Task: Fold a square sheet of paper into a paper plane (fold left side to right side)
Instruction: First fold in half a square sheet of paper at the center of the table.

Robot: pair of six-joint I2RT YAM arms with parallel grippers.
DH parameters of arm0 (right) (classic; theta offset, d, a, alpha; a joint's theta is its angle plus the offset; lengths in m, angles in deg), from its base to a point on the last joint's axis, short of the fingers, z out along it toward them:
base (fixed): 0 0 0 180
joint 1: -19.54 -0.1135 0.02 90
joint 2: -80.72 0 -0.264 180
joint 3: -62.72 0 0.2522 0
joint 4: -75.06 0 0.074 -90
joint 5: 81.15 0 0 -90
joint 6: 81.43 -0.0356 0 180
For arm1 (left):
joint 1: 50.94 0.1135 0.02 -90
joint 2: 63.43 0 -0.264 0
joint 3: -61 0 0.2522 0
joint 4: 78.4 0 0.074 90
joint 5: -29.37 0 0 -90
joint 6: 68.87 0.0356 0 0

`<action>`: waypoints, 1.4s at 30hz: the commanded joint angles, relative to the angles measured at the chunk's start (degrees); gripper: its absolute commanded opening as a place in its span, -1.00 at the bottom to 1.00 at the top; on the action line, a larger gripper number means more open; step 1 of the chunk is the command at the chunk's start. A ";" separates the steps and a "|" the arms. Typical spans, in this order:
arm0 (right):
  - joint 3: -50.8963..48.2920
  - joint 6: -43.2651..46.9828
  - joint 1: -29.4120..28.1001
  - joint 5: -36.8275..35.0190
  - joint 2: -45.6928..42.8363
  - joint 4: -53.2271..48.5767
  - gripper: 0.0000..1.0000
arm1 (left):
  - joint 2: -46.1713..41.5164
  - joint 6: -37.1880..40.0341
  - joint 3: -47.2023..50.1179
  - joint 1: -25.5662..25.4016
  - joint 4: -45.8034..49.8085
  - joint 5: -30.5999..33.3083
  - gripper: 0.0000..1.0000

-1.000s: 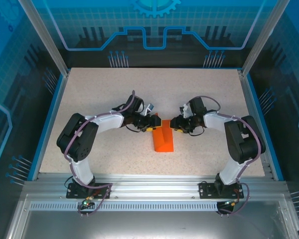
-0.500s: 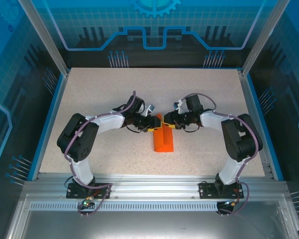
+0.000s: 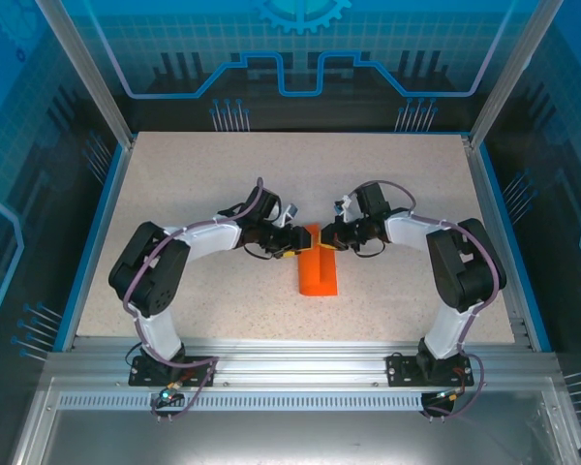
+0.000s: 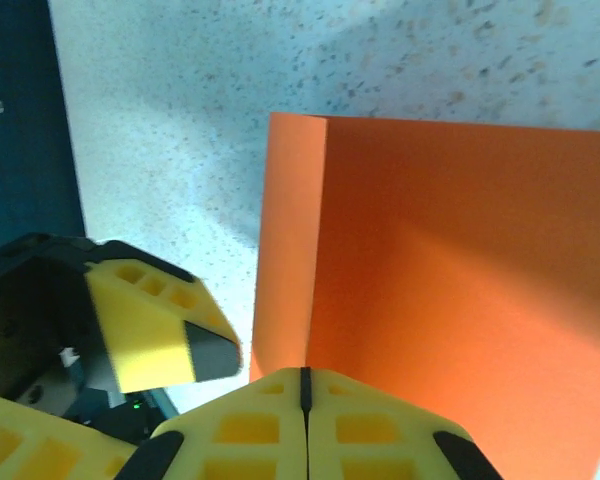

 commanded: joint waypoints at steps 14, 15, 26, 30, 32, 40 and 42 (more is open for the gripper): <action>2.50 9.43 2.36 -9.07 0.99 -10.97 -0.88 | 3.16 -0.19 -5.92 -3.24 12.43 10.83 0.13; 2.62 9.70 2.36 -9.15 1.15 -11.26 -0.88 | 3.82 -0.23 -6.46 -3.55 12.51 10.68 0.13; 2.38 10.19 3.39 -9.67 1.19 -11.90 -0.72 | 8.72 0.44 -10.10 -5.74 15.18 12.17 0.00; 1.81 10.01 4.49 -11.49 -0.75 -13.01 -0.39 | 9.56 0.29 -10.53 -6.22 15.35 12.52 0.00; 1.27 10.30 5.20 -12.01 -1.89 -13.48 -0.28 | 9.76 0.17 -10.66 -6.32 15.37 12.69 0.00; -1.69 11.87 7.09 -16.52 -5.17 -15.84 -0.17 | 10.64 -1.19 -11.33 -6.36 15.68 13.90 0.02; -2.20 12.03 7.19 -16.79 -5.27 -16.01 -0.17 | 10.90 -1.79 -11.50 -6.38 15.54 14.01 0.02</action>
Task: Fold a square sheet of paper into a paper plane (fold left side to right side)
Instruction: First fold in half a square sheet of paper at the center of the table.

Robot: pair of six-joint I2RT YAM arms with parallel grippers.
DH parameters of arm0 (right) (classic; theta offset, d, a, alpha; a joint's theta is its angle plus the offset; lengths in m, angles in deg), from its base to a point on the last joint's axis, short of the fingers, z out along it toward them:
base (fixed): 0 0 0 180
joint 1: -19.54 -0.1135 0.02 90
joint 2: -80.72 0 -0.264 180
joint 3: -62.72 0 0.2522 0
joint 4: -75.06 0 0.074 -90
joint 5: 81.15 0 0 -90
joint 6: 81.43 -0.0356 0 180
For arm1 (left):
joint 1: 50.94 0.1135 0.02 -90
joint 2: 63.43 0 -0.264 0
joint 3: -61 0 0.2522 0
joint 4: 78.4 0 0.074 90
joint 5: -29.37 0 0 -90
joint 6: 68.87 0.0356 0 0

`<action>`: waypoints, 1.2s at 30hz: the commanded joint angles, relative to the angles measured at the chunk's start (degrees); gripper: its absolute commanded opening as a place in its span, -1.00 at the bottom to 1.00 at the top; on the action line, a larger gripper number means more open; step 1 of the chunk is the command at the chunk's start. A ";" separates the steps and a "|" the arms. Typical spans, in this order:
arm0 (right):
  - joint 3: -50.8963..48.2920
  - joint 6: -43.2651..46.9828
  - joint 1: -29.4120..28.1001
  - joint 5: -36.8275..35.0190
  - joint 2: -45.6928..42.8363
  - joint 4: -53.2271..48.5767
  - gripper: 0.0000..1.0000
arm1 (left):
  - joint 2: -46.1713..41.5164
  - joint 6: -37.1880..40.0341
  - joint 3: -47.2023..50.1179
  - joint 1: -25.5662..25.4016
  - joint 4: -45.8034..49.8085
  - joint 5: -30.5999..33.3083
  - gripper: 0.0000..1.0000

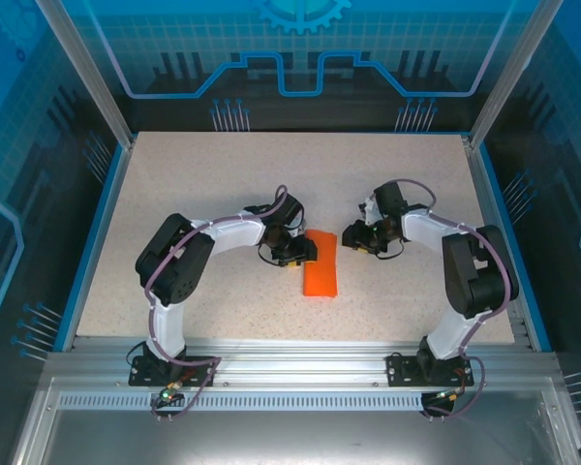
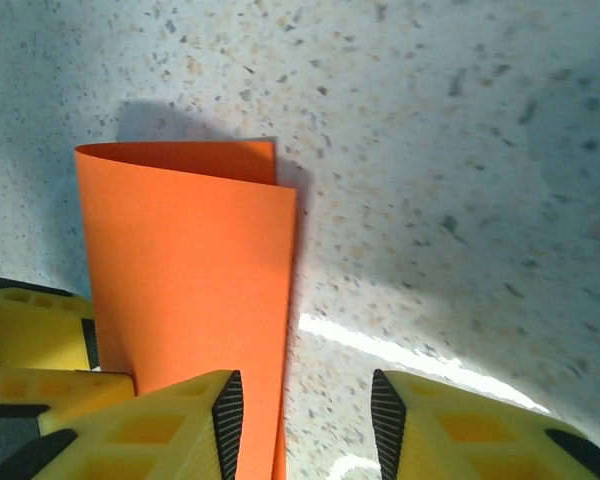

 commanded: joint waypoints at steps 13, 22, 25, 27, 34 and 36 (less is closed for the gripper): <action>-2.18 1.80 0.77 -1.82 -1.03 -2.47 -0.15 | 2.34 -3.63 -2.31 -0.50 2.03 3.04 0.03; -2.61 1.88 0.71 -1.12 -1.38 -2.22 -0.14 | 2.91 -3.63 -2.32 -0.64 2.57 3.48 0.03; -2.88 2.02 0.76 -0.34 -1.91 -1.82 -0.13 | 3.26 -3.63 -2.46 -0.60 2.77 3.48 0.03; -3.10 1.85 0.75 0.10 -2.28 -1.58 -0.13 | 3.48 -3.51 -2.49 -0.75 2.91 3.95 0.03; -3.50 1.91 0.73 0.56 -3.18 -1.25 -0.13 | 3.92 -2.77 -2.66 -1.09 4.39 5.57 0.01; -3.50 1.90 0.72 0.56 -3.27 -1.31 -0.13 | 3.99 -2.62 -2.69 -1.13 4.60 5.85 0.00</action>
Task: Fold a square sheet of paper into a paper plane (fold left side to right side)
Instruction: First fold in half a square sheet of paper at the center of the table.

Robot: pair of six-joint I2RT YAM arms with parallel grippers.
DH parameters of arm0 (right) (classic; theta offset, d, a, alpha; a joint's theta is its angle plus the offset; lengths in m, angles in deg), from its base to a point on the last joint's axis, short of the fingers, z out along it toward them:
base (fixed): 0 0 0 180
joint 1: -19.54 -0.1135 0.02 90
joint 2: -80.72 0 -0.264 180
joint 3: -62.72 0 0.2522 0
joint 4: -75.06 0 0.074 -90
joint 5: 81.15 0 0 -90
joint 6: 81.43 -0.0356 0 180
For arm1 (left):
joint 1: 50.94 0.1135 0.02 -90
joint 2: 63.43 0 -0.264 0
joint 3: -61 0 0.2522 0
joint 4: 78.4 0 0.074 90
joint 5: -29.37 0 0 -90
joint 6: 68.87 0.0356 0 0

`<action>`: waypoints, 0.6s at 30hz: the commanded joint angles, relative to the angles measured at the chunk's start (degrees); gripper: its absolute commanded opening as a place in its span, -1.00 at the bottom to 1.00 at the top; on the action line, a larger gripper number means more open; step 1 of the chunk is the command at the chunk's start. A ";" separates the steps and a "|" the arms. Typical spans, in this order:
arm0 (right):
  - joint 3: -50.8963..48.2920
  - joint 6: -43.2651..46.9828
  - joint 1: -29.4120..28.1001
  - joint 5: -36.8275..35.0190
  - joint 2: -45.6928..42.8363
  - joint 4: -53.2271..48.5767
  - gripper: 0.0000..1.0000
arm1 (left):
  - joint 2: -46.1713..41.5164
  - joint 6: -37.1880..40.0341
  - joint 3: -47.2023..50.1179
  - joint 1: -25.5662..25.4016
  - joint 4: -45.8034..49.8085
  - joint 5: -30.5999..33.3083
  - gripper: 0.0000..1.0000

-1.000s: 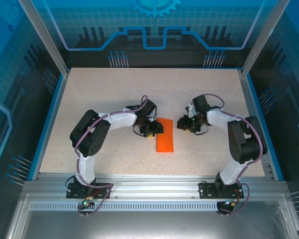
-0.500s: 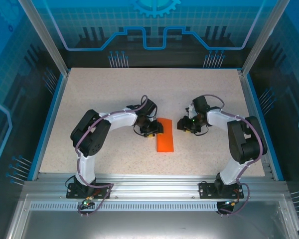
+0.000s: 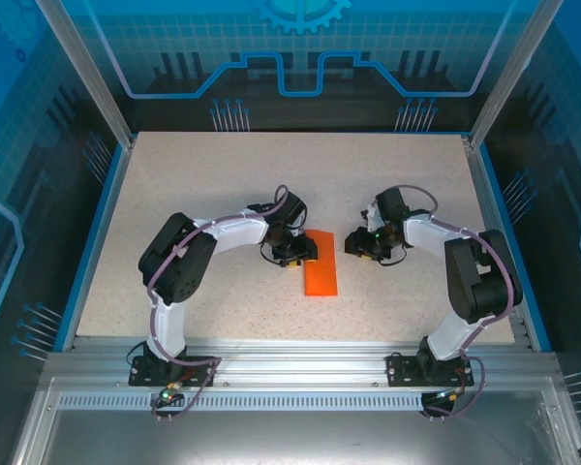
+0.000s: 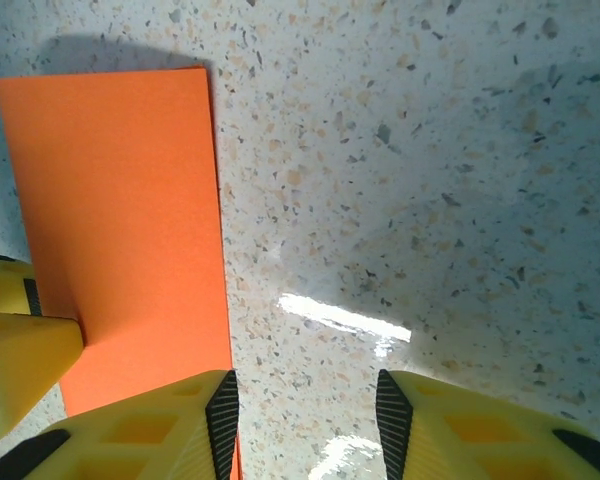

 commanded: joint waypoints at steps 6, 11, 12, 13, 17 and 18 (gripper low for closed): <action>-0.64 0.40 0.72 1.73 -1.63 -0.26 -0.13 | 2.99 0.93 -0.53 -0.74 2.36 3.97 -0.03; -1.01 0.05 0.70 2.61 -2.09 0.21 -0.13 | 3.21 0.57 -0.46 -0.88 2.15 4.14 -0.03; -1.09 0.05 0.73 2.58 -2.14 0.22 -0.13 | 3.29 0.42 -0.46 -0.82 2.04 4.26 -0.03; -1.17 -0.04 0.70 2.71 -2.16 0.28 -0.13 | 3.33 0.27 -0.46 -0.96 2.10 4.23 -0.03; -1.38 -0.36 0.78 3.06 -2.37 0.53 -0.13 | 3.46 -0.03 -0.53 -0.92 1.90 4.27 -0.02; -1.53 -0.32 0.70 3.15 -2.40 0.55 -0.13 | 3.53 -0.04 -0.57 -0.90 1.96 4.27 -0.02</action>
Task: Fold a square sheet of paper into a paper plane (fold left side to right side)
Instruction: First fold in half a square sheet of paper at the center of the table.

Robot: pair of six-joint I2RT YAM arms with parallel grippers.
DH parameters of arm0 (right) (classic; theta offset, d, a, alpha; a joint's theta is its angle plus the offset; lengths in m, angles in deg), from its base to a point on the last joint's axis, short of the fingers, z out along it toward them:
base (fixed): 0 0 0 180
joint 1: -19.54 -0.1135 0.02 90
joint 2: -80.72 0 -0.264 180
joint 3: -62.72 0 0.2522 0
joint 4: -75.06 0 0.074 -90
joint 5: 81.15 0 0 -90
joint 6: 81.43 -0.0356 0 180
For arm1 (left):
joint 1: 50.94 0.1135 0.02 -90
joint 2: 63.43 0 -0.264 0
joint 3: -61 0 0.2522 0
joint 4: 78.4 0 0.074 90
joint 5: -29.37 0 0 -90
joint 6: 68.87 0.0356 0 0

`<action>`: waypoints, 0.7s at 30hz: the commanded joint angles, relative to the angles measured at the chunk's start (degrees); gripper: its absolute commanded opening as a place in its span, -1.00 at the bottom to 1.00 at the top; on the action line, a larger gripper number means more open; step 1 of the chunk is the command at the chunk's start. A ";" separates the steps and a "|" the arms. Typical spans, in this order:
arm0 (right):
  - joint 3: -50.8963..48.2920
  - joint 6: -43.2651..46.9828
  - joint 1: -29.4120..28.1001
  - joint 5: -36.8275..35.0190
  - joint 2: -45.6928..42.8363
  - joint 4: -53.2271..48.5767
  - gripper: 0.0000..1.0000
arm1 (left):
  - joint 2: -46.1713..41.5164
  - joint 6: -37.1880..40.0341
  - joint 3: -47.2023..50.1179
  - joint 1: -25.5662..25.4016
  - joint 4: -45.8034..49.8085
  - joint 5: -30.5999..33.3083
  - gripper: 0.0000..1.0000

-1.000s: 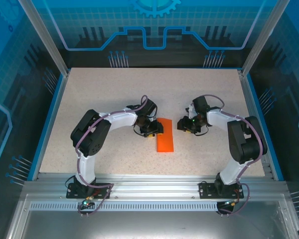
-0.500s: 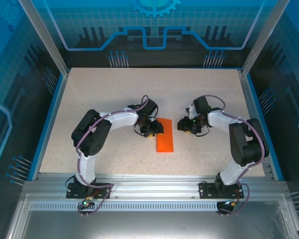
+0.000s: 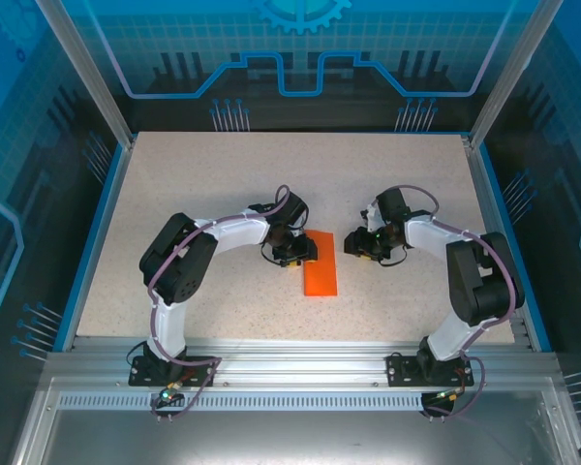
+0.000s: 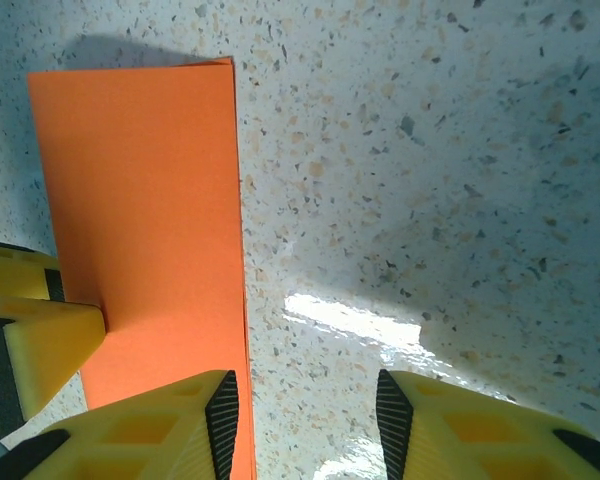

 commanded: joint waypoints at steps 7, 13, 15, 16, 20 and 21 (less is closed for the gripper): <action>-1.07 -0.53 0.71 1.90 -1.95 0.00 -0.13 | 4.16 -0.26 -0.81 -0.64 1.73 2.86 -0.02; -1.19 -0.74 0.65 2.51 -2.06 0.26 -0.13 | 4.37 -0.48 -0.89 -0.74 1.64 2.94 -0.02; -1.34 -0.80 0.61 2.69 -2.07 0.45 -0.13 | 4.52 -0.41 -0.96 -0.78 1.73 2.93 -0.02; -1.34 -0.80 0.67 2.70 -2.10 0.44 -0.13 | 4.57 -0.37 -1.08 -0.73 1.84 2.94 -0.02; -1.33 -1.03 0.55 3.00 -2.19 0.70 -0.13 | 4.70 -0.21 -1.21 -0.88 1.97 2.92 -0.02; -1.34 -1.05 0.54 3.14 -2.14 0.71 -0.13 | 4.79 -0.20 -1.20 -0.84 2.00 2.95 -0.02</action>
